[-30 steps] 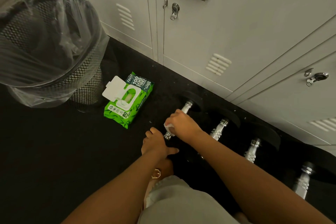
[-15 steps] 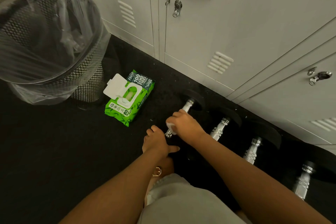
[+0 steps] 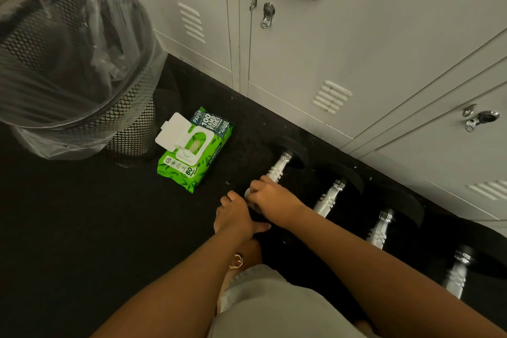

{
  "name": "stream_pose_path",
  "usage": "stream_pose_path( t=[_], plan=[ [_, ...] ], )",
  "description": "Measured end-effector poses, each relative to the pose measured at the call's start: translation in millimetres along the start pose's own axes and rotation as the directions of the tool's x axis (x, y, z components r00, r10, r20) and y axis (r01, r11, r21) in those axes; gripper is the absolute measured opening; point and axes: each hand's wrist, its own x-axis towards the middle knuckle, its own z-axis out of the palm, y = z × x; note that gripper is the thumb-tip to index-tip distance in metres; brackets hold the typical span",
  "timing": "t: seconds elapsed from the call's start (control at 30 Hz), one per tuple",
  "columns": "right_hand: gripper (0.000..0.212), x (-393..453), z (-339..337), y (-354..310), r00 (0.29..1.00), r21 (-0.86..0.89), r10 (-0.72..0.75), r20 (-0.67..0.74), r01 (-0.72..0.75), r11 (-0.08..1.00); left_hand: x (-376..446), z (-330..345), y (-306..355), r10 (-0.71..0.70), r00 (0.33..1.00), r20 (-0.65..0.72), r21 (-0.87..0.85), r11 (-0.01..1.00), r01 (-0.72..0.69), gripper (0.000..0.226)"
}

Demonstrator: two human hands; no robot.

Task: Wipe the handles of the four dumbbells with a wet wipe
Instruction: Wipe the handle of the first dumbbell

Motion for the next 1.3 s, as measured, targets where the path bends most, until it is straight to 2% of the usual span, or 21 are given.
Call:
stream_pose_path(
  t=[0.13, 0.27, 0.43, 0.57, 0.73, 0.87, 1.0, 1.17, 1.3],
  plan=[
    [0.032, 3, -3, 18, 0.988, 0.013, 0.12, -0.092, -0.12, 0.993, 0, -1, 0, 0.012, 1.0, 0.001, 0.027, 1.0, -0.012, 0.112],
    [0.034, 0, -1, 5, 0.999, -0.065, -0.034, 0.005, 0.034, 0.997, 0, 0, 0, 0.0, 1.0, 0.0, 0.018, 1.0, 0.0, 0.109],
    [0.033, 2, -10, 25, 0.99, -0.074, 0.105, -0.095, -0.112, 0.991, 0, 0, 0, -0.004, 1.0, 0.001, 0.014, 1.0, 0.004, 0.112],
    [0.033, 0, -6, 9, 1.0, -0.115, -0.022, -0.017, 0.02, 0.993, 1, 0, 0, -0.003, 1.0, 0.004, 0.017, 1.0, 0.003, 0.112],
    [0.037, 2, -10, 23, 0.974, -0.067, 0.198, -0.107, -0.205, 0.976, 1, 0, 0, 0.004, 1.0, -0.002, 0.016, 1.0, -0.004, 0.112],
    [0.036, 0, -8, 15, 0.994, -0.109, 0.108, -0.036, -0.111, 0.988, 2, 0, -1, 0.006, 1.0, 0.003, 0.02, 1.0, -0.006, 0.111],
    [0.04, 0, -19, 29, 0.972, -0.178, 0.218, -0.092, -0.231, 0.956, 5, 0, -2, 0.011, 1.0, 0.01, 0.008, 1.0, -0.012, 0.109],
    [0.034, 3, -10, 21, 0.992, -0.195, 0.116, -0.052, -0.124, 0.973, 3, 0, -1, 0.009, 1.0, 0.0, 0.015, 1.0, -0.009, 0.109],
    [0.039, 5, -12, 28, 0.973, -0.166, 0.209, -0.096, -0.222, 0.961, 5, 0, -2, 0.008, 1.0, 0.012, -0.003, 1.0, -0.008, 0.11]
  ],
)
